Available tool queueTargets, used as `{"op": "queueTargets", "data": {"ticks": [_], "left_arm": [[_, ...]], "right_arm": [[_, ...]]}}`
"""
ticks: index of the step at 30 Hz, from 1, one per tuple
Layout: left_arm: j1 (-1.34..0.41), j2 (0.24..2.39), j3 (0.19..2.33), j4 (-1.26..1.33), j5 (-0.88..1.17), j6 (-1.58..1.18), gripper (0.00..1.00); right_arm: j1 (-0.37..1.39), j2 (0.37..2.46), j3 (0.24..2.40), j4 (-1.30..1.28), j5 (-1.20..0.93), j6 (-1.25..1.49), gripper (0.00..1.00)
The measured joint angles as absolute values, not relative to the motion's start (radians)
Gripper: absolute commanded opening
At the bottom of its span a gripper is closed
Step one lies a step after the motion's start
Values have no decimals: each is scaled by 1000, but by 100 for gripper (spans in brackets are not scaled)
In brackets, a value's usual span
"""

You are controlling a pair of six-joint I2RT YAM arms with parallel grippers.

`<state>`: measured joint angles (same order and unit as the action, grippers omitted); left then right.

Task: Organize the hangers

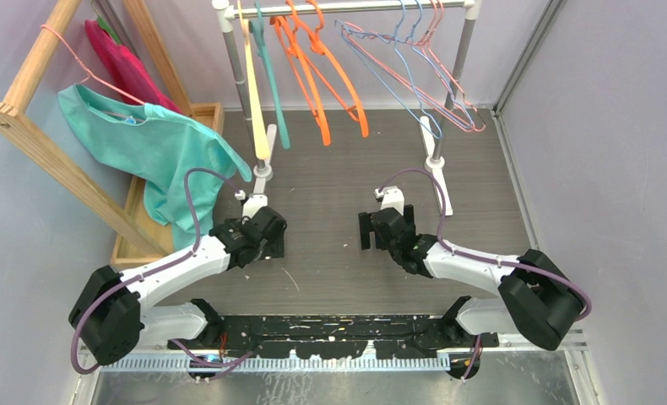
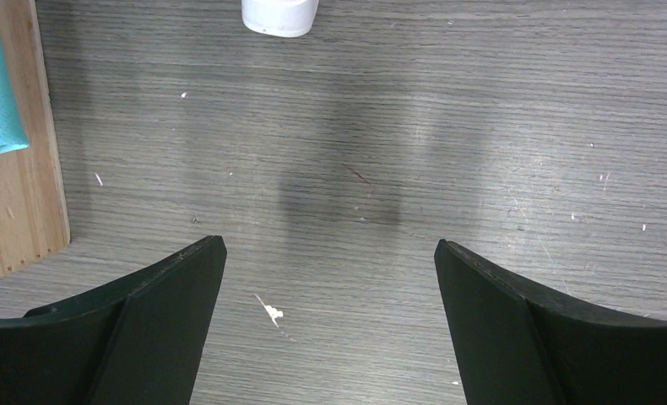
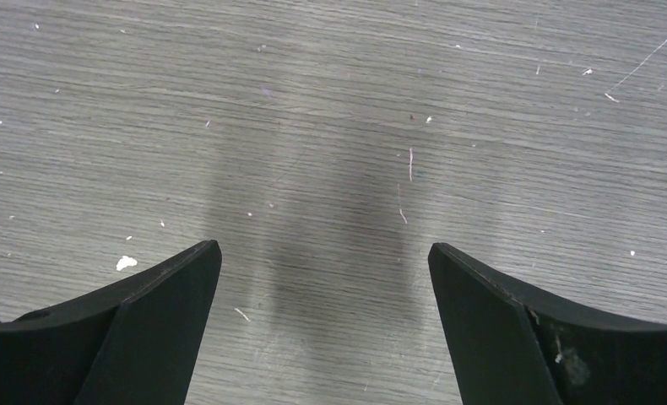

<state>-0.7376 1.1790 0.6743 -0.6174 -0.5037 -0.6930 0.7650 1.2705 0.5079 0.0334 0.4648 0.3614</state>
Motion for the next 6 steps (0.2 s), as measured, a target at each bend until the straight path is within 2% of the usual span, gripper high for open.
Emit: {"op": "queueTargets", "data": {"ticks": [6], "left_arm": [[-738,1175,674,-617,-507,-691,98]], "right_arm": [[765,1275,510,30,489,369,100]]}}
